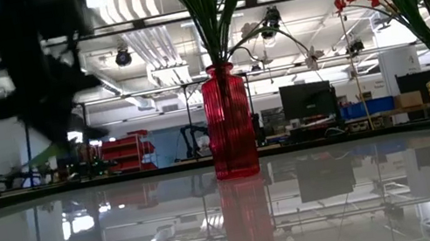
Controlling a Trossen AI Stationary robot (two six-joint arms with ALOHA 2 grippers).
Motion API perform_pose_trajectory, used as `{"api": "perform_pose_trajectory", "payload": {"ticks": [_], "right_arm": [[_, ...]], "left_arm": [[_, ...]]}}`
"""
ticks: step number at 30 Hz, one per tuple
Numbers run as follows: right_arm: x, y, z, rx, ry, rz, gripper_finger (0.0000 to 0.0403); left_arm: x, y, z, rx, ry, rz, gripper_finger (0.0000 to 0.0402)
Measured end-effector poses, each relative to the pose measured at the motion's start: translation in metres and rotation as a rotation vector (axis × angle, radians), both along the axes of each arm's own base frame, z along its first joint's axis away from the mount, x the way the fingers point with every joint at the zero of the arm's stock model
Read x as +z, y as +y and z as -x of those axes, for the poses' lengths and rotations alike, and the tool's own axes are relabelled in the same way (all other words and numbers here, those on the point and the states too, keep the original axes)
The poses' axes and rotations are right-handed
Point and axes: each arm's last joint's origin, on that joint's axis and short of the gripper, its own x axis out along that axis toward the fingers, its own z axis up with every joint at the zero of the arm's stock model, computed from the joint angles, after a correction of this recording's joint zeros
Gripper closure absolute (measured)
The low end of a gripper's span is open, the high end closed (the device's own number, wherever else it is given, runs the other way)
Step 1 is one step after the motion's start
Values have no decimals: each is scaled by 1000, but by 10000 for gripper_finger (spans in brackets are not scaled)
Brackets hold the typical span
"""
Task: Sort flowers into vase by color
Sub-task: Put the left black flower into the yellow vase
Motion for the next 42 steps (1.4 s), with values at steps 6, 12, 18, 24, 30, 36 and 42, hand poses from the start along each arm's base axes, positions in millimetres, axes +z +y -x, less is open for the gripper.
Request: {"api": "perform_pose_trajectory", "payload": {"ticks": [6, 12, 18, 24, 30, 36, 42], "right_arm": [[-5, 4, -14, 0, 39, 6, 179], [-27, 22, -75, -44, 202, 47, 179], [-47, 34, -119, -119, 290, 42, 179], [-53, 49, -169, -117, 242, 101, 179], [-50, 60, -213, -138, 86, 165, 179], [-49, 61, -237, -202, 69, 208, 179], [-44, 62, -240, -205, 48, 196, 179]], "left_arm": [[93, 7, -12, -58, -255, -313, 400], [200, 13, -10, -140, -443, -677, 401], [283, 6, -18, -490, -696, -881, 401], [330, -3, -30, -827, -959, -969, 401], [343, -6, -64, -951, -1037, -943, 402], [347, -9, -100, -1074, -1111, -883, 402], [345, -11, -124, -1110, -1102, -847, 402]]}}
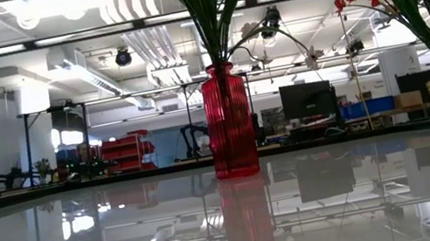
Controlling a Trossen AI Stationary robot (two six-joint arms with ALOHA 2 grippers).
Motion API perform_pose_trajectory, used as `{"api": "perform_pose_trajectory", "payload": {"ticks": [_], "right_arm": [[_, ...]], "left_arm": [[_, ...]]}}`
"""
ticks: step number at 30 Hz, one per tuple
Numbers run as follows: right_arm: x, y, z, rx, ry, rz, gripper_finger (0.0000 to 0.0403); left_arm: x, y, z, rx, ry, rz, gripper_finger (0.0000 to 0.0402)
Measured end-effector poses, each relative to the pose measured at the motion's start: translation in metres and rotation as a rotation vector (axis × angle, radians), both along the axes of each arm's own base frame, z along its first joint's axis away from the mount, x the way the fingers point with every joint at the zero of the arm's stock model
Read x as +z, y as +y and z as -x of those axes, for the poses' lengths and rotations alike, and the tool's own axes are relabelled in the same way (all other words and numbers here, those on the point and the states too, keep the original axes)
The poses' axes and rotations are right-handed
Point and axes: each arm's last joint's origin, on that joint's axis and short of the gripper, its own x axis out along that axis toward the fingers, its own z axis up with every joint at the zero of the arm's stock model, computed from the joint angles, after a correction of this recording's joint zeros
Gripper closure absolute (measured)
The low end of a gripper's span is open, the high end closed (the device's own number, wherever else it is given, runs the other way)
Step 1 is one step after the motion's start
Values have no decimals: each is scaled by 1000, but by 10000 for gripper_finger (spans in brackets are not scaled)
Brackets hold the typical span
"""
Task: Sort flowers into vase by color
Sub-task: Put the left black flower into the yellow vase
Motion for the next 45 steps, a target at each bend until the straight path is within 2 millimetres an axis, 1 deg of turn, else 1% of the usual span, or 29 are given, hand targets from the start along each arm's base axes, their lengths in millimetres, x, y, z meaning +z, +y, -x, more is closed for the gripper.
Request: {"api": "perform_pose_trajectory", "payload": {"ticks": [5, 10, 14, 18, 21, 22, 26, 28, 31, 34, 37, 39, 41, 43, 45], "right_arm": [[0, -1, 2, 2, 11, 3, 193], [5, -2, 9, 0, -9, -2, 227], [5, -3, 10, -5, 4, 20, 271], [5, -3, 10, -6, 9, 30, 333], [5, -3, 10, -6, 20, 41, 378], [4, -4, 11, -6, 27, 44, 385], [5, -4, 13, -7, 33, 51, 388], [8, -6, 19, -16, 33, 65, 388], [16, -11, 36, -65, 41, 81, 389], [26, -19, 62, -82, 30, 61, 389], [32, -27, 91, -78, 31, 18, 389], [33, -32, 111, -73, 55, -2, 389], [30, -37, 129, -56, 108, -18, 390], [22, -41, 146, -14, 196, -13, 390], [11, -43, 156, 25, 279, -37, 390]], "left_arm": [[-4, 0, -10, 0, 35, 2, 402], [-5, 0, -15, -2, 29, 23, 401], [-8, 0, -18, -6, 41, 38, 401], [-8, 0, -19, -10, 39, 54, 400], [-8, -1, -20, -41, 40, 60, 385], [-8, -1, -20, -52, 40, 59, 378], [-7, -2, -19, -58, 33, 57, 340], [-5, -2, -15, -55, 41, 39, 320], [0, -1, -1, -38, 48, 4, 295], [8, -1, 17, -20, 48, -9, 275], [12, -1, 29, -17, 63, -9, 263], [10, -1, 30, -17, 81, -7, 258], [9, -1, 30, -16, 95, 0, 257], [8, -1, 28, -5, 100, 8, 258], [4, -1, 23, 6, 114, 20, 259]]}}
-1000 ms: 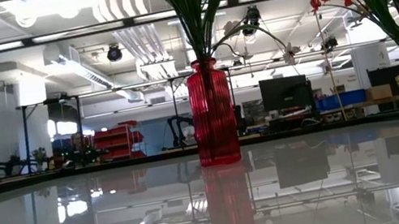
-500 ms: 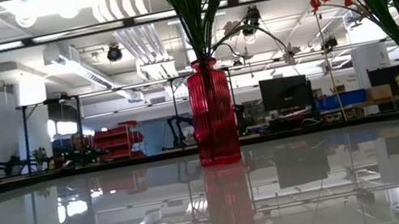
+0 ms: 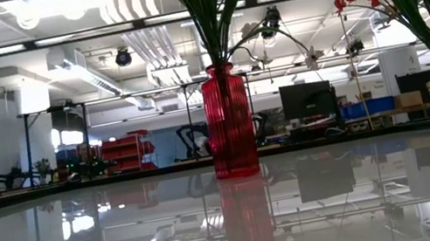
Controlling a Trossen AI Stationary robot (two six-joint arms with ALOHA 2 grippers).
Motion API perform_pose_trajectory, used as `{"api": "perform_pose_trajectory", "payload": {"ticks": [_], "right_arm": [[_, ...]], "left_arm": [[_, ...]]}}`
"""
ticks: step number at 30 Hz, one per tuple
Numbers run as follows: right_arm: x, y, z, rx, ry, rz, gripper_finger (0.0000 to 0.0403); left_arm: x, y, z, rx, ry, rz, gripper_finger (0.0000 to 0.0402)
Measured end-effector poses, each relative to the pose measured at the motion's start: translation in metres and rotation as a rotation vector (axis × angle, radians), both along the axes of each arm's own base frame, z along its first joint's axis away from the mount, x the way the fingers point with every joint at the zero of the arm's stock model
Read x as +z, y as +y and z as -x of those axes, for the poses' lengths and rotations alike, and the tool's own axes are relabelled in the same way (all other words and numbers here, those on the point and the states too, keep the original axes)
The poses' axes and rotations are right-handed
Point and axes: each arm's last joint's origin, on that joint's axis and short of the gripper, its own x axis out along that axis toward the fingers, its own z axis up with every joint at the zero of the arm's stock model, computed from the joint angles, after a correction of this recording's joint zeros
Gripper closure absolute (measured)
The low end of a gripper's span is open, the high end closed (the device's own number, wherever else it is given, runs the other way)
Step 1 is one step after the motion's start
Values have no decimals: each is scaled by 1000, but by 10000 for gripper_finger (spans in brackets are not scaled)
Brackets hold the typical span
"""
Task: Sort flowers into vase by color
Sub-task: Put the left black flower into the yellow vase
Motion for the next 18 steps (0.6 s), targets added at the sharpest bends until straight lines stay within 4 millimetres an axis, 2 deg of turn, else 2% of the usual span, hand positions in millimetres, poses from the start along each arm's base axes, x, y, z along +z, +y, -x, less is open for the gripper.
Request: {"api": "perform_pose_trajectory", "payload": {"ticks": [5, 12, 18], "right_arm": [[-27, 0, 10, 74, 82, -108, 390], [-67, 2, 14, 197, 104, -153, 390], [-87, -8, 57, 257, 6, -179, 390]], "left_arm": [[-18, 1, -20, 5, 69, 30, 260], [-27, 2, -37, 22, 89, 76, 260], [-29, 5, -42, 117, 84, 110, 260]]}}
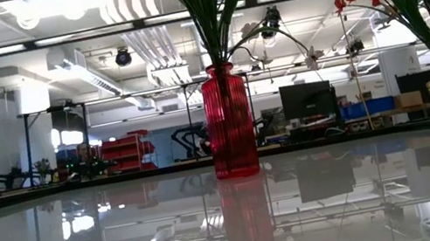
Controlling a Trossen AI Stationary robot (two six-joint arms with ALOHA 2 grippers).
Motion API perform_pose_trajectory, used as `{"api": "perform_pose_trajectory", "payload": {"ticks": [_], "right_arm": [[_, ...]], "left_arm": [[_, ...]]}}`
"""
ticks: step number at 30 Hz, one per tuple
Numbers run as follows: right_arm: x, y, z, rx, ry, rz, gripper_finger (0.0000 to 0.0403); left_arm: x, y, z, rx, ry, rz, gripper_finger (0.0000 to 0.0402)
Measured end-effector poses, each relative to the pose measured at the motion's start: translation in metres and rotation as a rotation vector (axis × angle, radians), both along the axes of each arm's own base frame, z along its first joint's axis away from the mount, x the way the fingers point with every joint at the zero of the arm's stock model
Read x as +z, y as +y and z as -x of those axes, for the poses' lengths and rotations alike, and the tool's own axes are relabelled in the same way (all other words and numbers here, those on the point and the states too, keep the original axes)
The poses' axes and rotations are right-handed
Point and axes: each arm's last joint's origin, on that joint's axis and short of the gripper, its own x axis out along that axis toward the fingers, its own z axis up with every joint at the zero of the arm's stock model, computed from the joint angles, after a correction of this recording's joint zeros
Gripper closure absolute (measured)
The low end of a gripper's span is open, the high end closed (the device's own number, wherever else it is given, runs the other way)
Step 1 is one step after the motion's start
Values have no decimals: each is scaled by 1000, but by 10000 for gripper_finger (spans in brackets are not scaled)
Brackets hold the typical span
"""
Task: Sort flowers into vase by color
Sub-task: Put the left black flower into the yellow vase
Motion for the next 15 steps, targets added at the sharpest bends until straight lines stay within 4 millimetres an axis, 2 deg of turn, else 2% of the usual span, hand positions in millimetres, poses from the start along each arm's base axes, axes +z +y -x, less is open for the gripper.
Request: {"api": "perform_pose_trajectory", "payload": {"ticks": [8, 15], "right_arm": [[-35, -11, 40, 4, -56, 6, 390], [-71, -19, 57, -90, -65, 28, 390]], "left_arm": [[1, 4, 0, 133, -21, 44, 260], [1, 6, -3, 203, -43, 84, 261]]}}
